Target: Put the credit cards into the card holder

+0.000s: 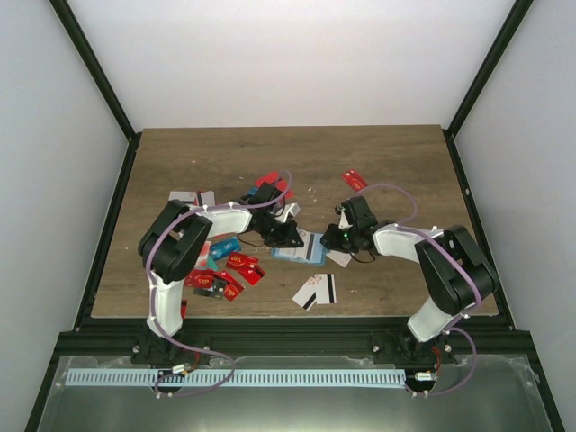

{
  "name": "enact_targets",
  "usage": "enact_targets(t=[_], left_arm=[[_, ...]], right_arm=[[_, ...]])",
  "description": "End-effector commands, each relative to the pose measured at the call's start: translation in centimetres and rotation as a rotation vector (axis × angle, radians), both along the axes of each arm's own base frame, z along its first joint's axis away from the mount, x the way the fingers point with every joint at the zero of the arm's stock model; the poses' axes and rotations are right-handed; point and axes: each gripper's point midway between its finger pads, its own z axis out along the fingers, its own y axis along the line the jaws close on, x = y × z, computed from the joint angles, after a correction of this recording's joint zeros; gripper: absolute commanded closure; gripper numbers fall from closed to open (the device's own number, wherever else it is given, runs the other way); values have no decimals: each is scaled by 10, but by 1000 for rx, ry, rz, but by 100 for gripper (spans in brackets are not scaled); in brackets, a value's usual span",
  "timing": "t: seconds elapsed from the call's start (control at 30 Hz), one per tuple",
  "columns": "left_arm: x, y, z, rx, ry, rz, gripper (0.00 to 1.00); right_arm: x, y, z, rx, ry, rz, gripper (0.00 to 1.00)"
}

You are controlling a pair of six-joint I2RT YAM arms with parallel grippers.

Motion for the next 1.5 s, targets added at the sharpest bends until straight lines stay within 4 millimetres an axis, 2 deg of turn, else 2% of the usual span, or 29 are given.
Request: enact_targets(t=[0.0, 0.27, 0.4, 0.5, 0.9, 1.13, 1.3, 1.4, 1.47], left_arm=[[-20, 4, -32, 64, 85, -34, 96], [-20, -5, -31, 62, 87, -9, 96], [-15, 0, -31, 101, 62, 33, 93], [-14, 2, -27, 117, 40, 43, 87], [-9, 11, -2, 172, -43, 57, 58], [-9, 12, 7, 199, -63, 50, 46], [-6, 17, 21, 256, -121, 52, 30], [-2, 26, 29, 302, -166, 64, 23], [-1, 30, 29, 327, -173, 66, 23]], right_arm=[[-3, 6, -7, 11, 24, 28, 74], [-4, 7, -1, 28, 17, 32, 74], [-7, 5, 6, 22, 6, 38, 74], [-8, 3, 16, 21, -15, 43, 74], [-25, -3, 39, 34, -45, 59, 71], [-34, -4, 43, 65, -46, 63, 71], [-41, -1, 43, 99, -37, 72, 71], [-44, 7, 45, 156, -29, 90, 71], [-46, 12, 46, 189, -21, 103, 71]])
